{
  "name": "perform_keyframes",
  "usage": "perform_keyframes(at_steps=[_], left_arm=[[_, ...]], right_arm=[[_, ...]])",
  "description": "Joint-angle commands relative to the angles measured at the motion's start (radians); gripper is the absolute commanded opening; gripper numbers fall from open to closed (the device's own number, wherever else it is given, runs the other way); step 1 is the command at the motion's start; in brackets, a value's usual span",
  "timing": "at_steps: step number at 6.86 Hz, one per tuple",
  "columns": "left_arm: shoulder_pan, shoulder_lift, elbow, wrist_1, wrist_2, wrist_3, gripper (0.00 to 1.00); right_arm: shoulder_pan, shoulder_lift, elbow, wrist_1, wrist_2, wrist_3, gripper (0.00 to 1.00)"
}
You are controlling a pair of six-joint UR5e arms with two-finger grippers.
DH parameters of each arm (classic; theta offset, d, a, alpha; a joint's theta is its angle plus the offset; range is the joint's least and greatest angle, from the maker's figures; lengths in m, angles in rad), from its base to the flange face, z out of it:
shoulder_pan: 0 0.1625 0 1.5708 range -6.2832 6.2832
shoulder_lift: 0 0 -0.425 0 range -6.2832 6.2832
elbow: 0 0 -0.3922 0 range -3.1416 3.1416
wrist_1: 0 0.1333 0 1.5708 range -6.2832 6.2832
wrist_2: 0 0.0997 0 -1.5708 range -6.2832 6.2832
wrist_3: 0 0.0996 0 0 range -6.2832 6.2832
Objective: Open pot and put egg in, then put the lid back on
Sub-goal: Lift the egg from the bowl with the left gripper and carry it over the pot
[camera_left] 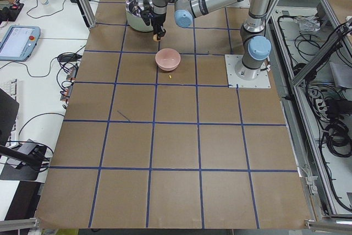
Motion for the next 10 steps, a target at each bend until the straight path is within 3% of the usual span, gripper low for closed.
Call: perform_keyframes(at_steps=[1, 4, 5, 10], left_arm=[[-0.118, -0.019, 0.107, -0.029, -0.016, 0.0, 0.05], [-0.263, -0.184, 0.335, -0.049, -0.026, -0.012, 0.05], [-0.291, -0.226, 0.37, -0.047, -0.025, -0.011, 0.05], [-0.295, -0.332, 0.368, 0.049, -0.026, 0.107, 0.08]], right_arm=[[-0.048, 0.003, 0.006, 0.003, 0.0, -0.065, 0.31], [-0.066, 0.01, 0.006, 0.001, 0.0, -0.104, 0.3], [-0.066, 0.012, 0.006, 0.0, 0.0, -0.118, 0.31], [-0.082, 0.013, 0.014, 0.003, 0.002, -0.136, 0.31]])
